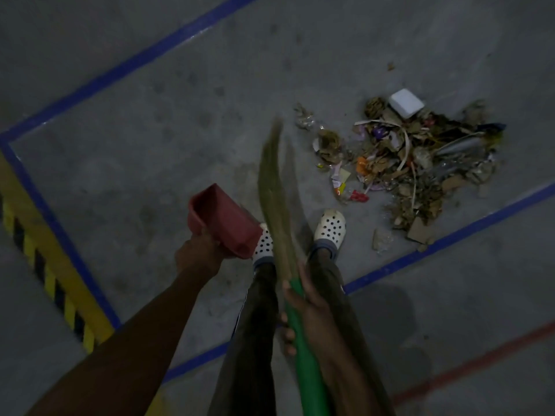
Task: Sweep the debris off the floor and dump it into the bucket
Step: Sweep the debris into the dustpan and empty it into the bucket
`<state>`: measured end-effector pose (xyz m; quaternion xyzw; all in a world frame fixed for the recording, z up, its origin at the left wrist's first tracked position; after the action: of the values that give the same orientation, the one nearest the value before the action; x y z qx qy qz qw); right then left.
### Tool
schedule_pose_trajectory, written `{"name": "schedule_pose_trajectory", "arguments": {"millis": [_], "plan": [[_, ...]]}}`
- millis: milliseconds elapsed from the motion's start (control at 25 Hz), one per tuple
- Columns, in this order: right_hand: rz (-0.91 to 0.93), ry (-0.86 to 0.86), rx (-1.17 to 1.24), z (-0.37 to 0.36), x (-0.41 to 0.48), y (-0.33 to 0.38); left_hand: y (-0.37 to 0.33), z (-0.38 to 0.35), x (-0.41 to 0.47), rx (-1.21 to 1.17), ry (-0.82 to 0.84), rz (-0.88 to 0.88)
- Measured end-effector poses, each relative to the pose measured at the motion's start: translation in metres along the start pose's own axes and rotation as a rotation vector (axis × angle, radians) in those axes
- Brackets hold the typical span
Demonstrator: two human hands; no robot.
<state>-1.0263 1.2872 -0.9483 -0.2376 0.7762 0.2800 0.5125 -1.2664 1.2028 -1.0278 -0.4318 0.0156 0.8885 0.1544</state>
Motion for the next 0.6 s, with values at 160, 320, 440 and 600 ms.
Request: {"name": "schedule_pose_trajectory", "arguments": {"millis": [160, 320, 440, 600], "plan": [[0.13, -0.156, -0.055, 0.011, 0.099, 0.077, -0.005, 0.007, 0.02, 0.014, -0.054, -0.063], [0.085, -0.336, -0.003, 0.082, 0.167, 0.117, -0.019, 0.009, 0.047, 0.032, -0.123, -0.205], [0.063, -0.405, 0.1, 0.079, 0.133, 0.087, -0.037, 0.015, 0.051, 0.008, -0.134, -0.222], [0.156, -0.292, 0.201, 0.011, 0.065, 0.05, -0.06, 0.019, 0.041, -0.032, -0.115, -0.271]]}}
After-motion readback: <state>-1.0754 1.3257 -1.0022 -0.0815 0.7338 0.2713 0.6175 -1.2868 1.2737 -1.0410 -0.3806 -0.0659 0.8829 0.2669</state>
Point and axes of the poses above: each hand's wrist, its own x-axis towards the middle knuckle, its own z-axis out of the back of the hand, y = z × x, the point moved 7 cm from there along x, towards the middle knuckle, and after that the axes turned 15 degrees about -x, right-handed, at the moved point
